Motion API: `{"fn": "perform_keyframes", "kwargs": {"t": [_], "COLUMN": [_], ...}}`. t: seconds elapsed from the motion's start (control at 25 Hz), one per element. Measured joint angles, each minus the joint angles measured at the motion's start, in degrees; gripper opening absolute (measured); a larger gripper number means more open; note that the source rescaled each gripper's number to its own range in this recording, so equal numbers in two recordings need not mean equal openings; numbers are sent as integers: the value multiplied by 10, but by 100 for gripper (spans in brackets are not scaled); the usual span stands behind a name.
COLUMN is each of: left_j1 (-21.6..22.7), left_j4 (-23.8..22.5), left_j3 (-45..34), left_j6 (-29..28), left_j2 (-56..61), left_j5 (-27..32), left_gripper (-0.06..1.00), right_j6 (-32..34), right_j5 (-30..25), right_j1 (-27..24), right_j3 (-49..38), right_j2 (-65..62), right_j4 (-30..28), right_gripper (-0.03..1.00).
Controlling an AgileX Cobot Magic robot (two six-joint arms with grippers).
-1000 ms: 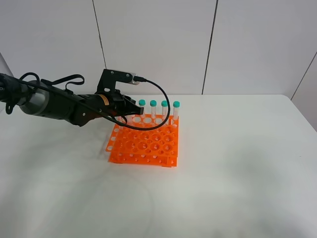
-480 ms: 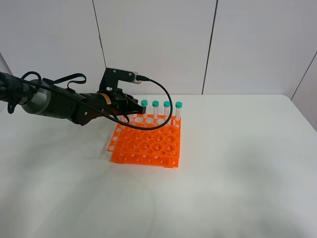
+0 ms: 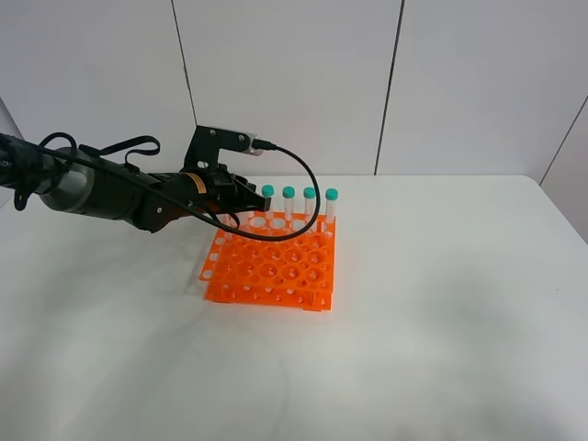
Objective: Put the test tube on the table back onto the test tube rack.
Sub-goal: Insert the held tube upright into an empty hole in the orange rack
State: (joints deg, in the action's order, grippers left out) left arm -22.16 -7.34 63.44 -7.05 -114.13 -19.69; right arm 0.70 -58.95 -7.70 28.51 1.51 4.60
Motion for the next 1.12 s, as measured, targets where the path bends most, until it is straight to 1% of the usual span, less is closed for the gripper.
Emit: {"fn": "perform_keyframes", "kwargs": {"t": [0.44, 0.52, 0.68, 0.76, 0.88, 1.12], "left_j1": [0, 0, -2, -3, -3, -3], "left_j4": [0, 0, 0, 0, 0, 0], "left_j3": [0, 0, 0, 0, 0, 0], "left_j6": [0, 0, 0, 0, 0, 0], "left_j2": [0, 0, 0, 0, 0, 0], "left_j5": [0, 0, 0, 0, 0, 0], "left_gripper": [0, 4, 23, 28, 32, 33], "right_j6": [0, 0, 0, 0, 0, 0], "right_j5": [0, 0, 0, 0, 0, 0], "right_j1": [0, 0, 0, 0, 0, 0], "right_j3": [0, 0, 0, 0, 0, 0], "right_j2": [0, 0, 0, 0, 0, 0], "right_j4": [0, 0, 0, 0, 0, 0], "right_gripper": [75, 75, 75, 75, 75, 75]}}
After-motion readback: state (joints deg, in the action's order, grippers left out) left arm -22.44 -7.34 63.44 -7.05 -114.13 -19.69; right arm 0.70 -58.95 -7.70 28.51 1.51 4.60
